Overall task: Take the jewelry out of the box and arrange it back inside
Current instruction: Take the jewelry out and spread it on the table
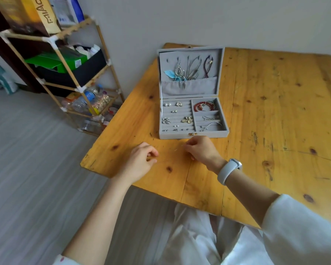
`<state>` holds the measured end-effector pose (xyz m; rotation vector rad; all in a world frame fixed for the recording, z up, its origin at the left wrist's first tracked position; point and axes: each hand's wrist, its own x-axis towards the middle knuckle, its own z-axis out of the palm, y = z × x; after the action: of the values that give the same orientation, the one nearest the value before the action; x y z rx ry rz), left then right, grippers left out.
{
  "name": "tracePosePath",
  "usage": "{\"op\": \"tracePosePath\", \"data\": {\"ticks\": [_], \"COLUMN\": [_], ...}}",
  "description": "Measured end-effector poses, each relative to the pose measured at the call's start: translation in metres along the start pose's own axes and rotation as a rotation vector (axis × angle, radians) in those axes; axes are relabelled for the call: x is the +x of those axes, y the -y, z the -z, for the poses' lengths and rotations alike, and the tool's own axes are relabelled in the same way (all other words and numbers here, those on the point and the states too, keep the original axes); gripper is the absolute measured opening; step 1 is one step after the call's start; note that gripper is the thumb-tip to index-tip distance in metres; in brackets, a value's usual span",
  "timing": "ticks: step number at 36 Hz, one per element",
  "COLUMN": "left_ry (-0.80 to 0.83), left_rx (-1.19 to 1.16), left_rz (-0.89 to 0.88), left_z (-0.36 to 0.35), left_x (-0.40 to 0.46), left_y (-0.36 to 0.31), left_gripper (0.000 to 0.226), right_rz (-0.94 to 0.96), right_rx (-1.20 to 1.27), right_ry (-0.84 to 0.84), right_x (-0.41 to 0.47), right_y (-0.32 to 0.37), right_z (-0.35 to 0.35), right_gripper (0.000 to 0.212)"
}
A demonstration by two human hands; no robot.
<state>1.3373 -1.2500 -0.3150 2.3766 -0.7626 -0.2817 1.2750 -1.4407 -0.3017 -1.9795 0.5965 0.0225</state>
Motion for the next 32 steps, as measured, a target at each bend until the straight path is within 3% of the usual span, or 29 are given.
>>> {"op": "tracePosePath", "data": {"ticks": [3,9,13,17,27,32], "left_ry": [-0.066,-0.263,-0.275,-0.373,-0.389,-0.419], "left_rx": [0.028,0.049,0.135,0.146,0.148,0.049], "left_rz": [-0.039,-0.04,-0.1,-0.072,-0.002,0.013], "left_z": [-0.003,-0.008,-0.017,-0.019,-0.011,-0.008], "left_x": [0.001,-0.009,-0.022,-0.02,0.011,0.02], "left_y": [0.004,0.022,0.032,0.031,0.025,0.02], "left_gripper": [0.009,0.019,0.03,0.017,0.011,0.019], "right_rz": [0.051,0.091,0.296,0.515,0.456,0.505], "right_rx": [-0.228,-0.381,-0.522,-0.726,-0.692,-0.595], "right_ry": [-0.087,-0.167,-0.189,-0.247,-0.36,-0.373], "right_x": [0.003,0.001,-0.006,-0.01,0.002,0.002], "right_y": [-0.003,-0.006,-0.014,-0.031,-0.03,-0.026], "right_z": [-0.007,-0.007,-0.006,-0.004,0.001,0.007], "right_gripper": [0.012,0.018,0.022,0.024,0.015,0.007]}}
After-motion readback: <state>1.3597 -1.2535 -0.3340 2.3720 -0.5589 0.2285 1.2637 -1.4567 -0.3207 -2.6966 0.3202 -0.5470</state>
